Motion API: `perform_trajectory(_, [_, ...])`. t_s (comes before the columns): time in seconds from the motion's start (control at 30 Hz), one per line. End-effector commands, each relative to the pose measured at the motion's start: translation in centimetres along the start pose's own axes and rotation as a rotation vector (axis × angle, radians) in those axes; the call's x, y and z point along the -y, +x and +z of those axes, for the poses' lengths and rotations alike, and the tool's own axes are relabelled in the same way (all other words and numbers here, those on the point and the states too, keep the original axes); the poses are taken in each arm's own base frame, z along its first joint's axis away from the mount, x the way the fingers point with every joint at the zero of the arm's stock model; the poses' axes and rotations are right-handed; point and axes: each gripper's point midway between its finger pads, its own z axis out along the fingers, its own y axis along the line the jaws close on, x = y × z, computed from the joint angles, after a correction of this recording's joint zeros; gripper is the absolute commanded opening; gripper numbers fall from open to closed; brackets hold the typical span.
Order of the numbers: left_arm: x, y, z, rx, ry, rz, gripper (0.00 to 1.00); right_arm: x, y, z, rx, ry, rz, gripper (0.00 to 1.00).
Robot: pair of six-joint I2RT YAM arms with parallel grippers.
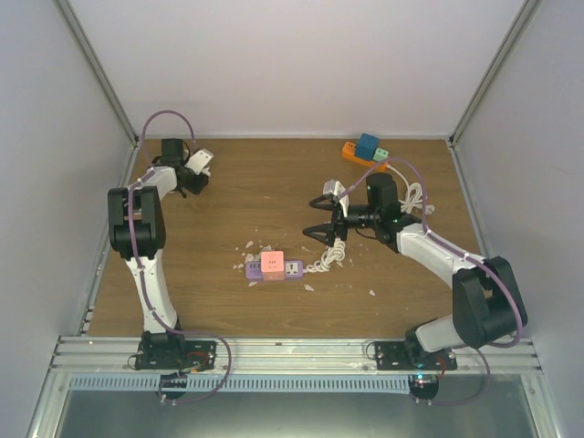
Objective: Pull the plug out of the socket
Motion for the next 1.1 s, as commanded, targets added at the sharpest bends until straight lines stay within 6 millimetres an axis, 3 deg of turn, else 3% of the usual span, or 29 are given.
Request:
perform_trajectory(0.0, [0.9, 1.9, 0.8, -0.033, 0.046, -0.002, 0.3, 0.0, -0.4, -0.1, 0.009, -0.016, -0.021, 1.0])
perform_trajectory(0.27, [0.0, 3.9, 0.8, -0.065, 0.037, -0.021, 0.34, -0.2, -0.3, -0.1, 0.009, -0.03, -0.02, 1.0])
perform_trajectory(0.57, [-0.6, 4.0, -0.3, -0.061, 0.051, -0.026, 0.51, -0.2, 0.4, 0.1, -0.004, -0.042, -0.025, 1.0])
perform_trajectory(0.87, [-1.0, 2.2, -2.9, -0.015, 0.033, -0.016, 0.74, -0.4, 0.8, 0.2, -0.011, -0.051, -0.034, 1.0])
perform_trajectory(1.07, [-1.1, -1.2, -7.3, 0.079, 0.029, 0.023, 0.83, -0.4, 1.2, 0.2, -0.02, -0.053, -0.044, 1.0])
